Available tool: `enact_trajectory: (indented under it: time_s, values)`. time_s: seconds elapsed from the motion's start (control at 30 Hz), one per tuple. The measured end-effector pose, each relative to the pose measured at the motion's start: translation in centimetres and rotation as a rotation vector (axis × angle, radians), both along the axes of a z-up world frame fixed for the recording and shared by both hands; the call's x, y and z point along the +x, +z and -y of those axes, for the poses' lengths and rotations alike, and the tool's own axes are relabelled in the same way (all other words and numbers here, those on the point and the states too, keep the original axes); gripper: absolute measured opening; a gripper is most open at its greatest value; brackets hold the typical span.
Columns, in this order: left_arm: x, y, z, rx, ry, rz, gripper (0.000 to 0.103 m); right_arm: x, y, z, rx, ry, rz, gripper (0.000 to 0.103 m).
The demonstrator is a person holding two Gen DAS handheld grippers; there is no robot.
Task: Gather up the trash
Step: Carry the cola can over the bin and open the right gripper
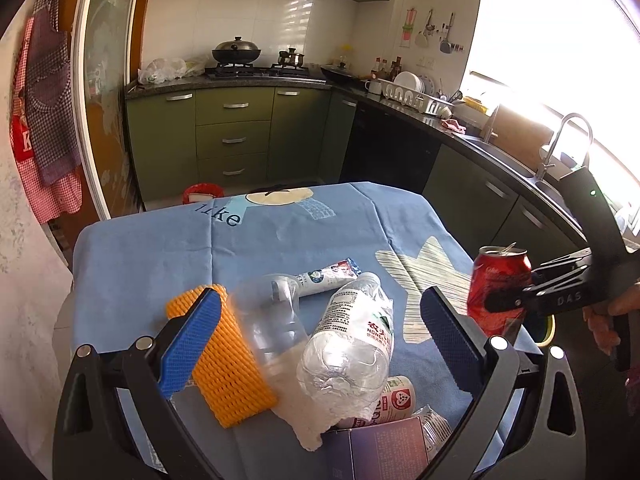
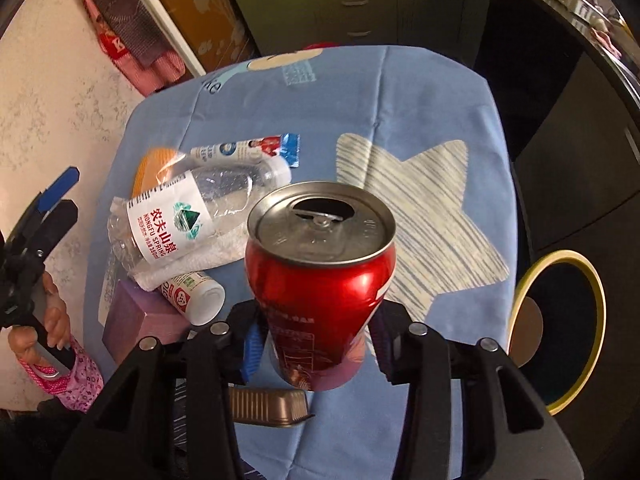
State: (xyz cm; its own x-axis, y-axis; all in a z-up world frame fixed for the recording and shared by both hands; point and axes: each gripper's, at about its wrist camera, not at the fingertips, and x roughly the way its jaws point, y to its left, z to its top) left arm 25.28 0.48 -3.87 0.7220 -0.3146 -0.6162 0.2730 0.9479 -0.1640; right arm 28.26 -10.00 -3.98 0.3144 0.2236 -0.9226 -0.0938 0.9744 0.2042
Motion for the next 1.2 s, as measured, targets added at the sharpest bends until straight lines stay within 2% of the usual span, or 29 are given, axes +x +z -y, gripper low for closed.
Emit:
enact_trajectory:
  time_s: [0.1,0.2,0.4,0.53,0.63,0.67,0.73,0.97,1.1,1.2]
  values:
    - [0.0,0.0,0.1,0.0,0.0,-0.002,0.098,-2.0,1.6,4.8,0.008,-0.111,0.055,0.043]
    - [0.0,0.0,0.3,0.002,-0.003,-0.003,0.098,-3.1,1.7,10.1,-0.029,-0.244,0.087,0.043]
    - [0.1,-0.3,0.9,0.009,-0.017,-0.009,0.098,-5.1,-1.6,19.4,-0.112,-0.473,0.046,0.043]
    - [0.2,-0.5,1.1,0.012,-0.02,-0.015,0.098,-5.4,-4.6,23.2,-0.179,-0.566,-0.012,0.043]
    - [0.3,-0.7,1.2,0.014,-0.023,-0.019,0.098,-5.9,-6.2,25.2,-0.272,-0.626,-0.035,0.045]
    - [0.3,-0.8,1.2,0.014,-0.024,-0.02,0.098,-6.1,-6.3,25.5,-0.277,-0.638,-0.033,0.048]
    - [0.4,-0.9,1.2,0.015,-0.026,-0.022,0.098,-6.8,-6.3,25.7,-0.274,-0.649,-0.022,0.052]
    - [0.3,-1.2,1.9,0.027,-0.05,-0.026,0.098,-8.4,-6.1,24.5,-0.236,-0.624,-0.006,0.053]
    - [0.1,-1.2,2.2,0.027,-0.062,-0.023,0.098,-8.3,-6.4,24.3,-0.253,-0.639,-0.014,0.062]
    - [0.0,-1.1,2.2,0.026,-0.064,-0.019,0.098,-8.2,-6.8,24.9,-0.239,-0.661,-0.021,0.063]
